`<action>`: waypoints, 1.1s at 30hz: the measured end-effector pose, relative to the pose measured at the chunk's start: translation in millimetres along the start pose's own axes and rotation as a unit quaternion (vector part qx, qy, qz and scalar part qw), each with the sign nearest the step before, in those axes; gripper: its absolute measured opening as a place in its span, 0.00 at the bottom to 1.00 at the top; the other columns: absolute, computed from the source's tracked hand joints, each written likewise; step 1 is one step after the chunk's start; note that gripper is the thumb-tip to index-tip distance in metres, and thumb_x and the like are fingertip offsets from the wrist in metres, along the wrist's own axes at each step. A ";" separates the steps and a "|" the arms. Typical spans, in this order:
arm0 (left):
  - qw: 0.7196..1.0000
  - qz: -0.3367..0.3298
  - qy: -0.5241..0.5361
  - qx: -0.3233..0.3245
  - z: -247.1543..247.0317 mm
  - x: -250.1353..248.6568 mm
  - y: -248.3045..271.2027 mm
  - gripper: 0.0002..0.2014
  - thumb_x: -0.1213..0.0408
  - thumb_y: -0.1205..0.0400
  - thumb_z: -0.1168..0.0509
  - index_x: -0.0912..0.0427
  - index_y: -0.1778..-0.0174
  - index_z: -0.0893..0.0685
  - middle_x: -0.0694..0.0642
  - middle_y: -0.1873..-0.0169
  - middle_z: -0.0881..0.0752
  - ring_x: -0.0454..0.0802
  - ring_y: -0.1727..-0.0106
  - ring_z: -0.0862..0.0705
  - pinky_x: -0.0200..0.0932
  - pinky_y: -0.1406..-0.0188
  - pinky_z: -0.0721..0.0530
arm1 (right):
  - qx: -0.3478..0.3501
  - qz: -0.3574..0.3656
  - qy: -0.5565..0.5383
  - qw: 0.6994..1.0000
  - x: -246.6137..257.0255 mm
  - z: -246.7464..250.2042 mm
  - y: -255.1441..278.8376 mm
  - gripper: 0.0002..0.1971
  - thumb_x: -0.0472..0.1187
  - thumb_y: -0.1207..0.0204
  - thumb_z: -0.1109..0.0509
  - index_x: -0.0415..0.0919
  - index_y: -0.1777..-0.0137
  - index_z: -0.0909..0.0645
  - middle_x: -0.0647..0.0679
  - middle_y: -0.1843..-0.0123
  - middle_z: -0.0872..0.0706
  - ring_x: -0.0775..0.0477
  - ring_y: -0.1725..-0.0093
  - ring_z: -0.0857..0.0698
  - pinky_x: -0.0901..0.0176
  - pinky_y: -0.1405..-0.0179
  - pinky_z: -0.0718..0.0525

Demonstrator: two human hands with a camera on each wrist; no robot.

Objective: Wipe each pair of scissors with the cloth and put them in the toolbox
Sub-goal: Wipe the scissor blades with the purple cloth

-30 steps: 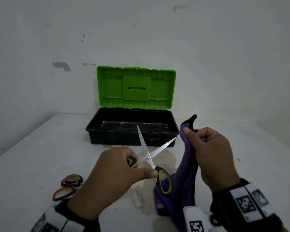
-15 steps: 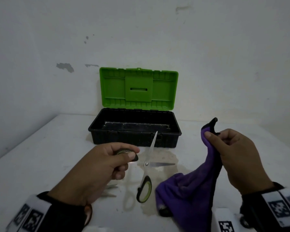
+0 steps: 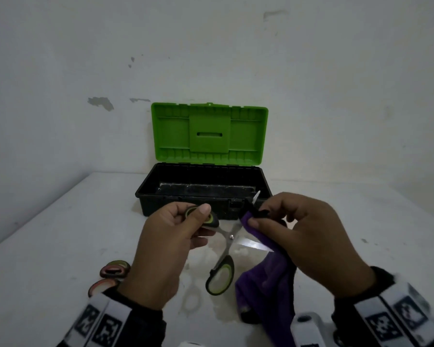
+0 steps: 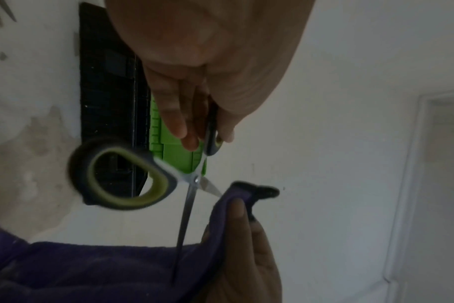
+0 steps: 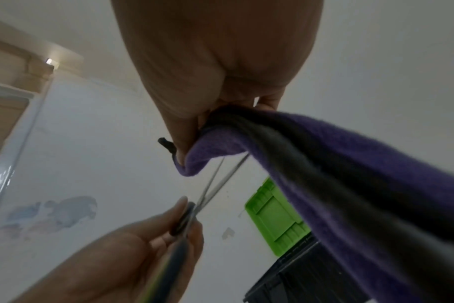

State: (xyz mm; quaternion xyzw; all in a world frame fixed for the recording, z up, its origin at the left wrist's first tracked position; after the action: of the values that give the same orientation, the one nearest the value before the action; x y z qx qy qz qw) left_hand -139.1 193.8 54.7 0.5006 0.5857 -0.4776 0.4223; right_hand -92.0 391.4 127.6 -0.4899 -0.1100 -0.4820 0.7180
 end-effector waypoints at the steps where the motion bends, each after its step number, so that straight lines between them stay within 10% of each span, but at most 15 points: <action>1: 1.000 -0.005 0.008 -0.017 -0.6 0.8 1.6 0.11 0.60 0.21 0.30 0.66 0.55 0.13 0.58 0.65 0.08 0.51 0.66 0.10 0.42 0.68 0.13 | 0.007 0.008 0.007 1.000 1.5 -6.1 1.7 0.09 0.41 0.35 0.17 0.52 0.69 0.15 0.60 0.69 0.13 0.62 0.68 0.17 0.80 0.68 0.26; 13: 0.979 -0.107 -0.138 -0.106 -3.4 -15.0 8.7 0.09 0.54 0.13 0.41 0.55 0.55 0.22 0.55 0.67 0.16 0.55 0.77 0.15 0.45 0.82 0.17 | 0.024 0.032 0.094 0.995 5.0 -49.5 14.4 0.05 0.51 0.31 0.22 0.55 0.64 0.14 0.66 0.70 0.17 0.62 0.60 0.16 0.76 0.65 0.21; 20: 0.980 -0.096 -0.134 -0.110 -2.3 -13.8 8.4 0.10 0.56 0.12 0.42 0.56 0.56 0.22 0.56 0.67 0.16 0.55 0.80 0.17 0.41 0.84 0.19 | -0.010 0.005 0.118 0.993 2.2 -50.5 18.9 0.21 0.50 0.29 0.21 0.62 0.73 0.32 0.67 0.77 0.26 0.65 0.66 0.20 0.77 0.70 0.34; 33: 0.973 -0.137 -0.157 -0.098 -2.9 -23.8 8.0 0.11 0.57 0.13 0.43 0.57 0.57 0.22 0.59 0.68 0.17 0.52 0.82 0.19 0.41 0.84 0.22 | -0.034 -0.017 0.059 0.998 2.6 -39.4 18.9 0.16 0.47 0.29 0.21 0.54 0.72 0.25 0.61 0.76 0.22 0.63 0.67 0.18 0.79 0.68 0.24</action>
State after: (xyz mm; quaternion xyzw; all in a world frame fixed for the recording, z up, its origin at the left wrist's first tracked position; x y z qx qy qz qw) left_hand -127.8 192.7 77.3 0.2907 0.6191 -0.5436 0.4865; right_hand -87.9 359.1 98.4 -0.4830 -0.0591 -0.5256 0.6978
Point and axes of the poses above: each hand's wrist, its own y-axis away from the middle knuckle, its own z-axis out of the back of the hand, x = y × z, the point moved 9 cm from there along -y, towards the middle knuckle
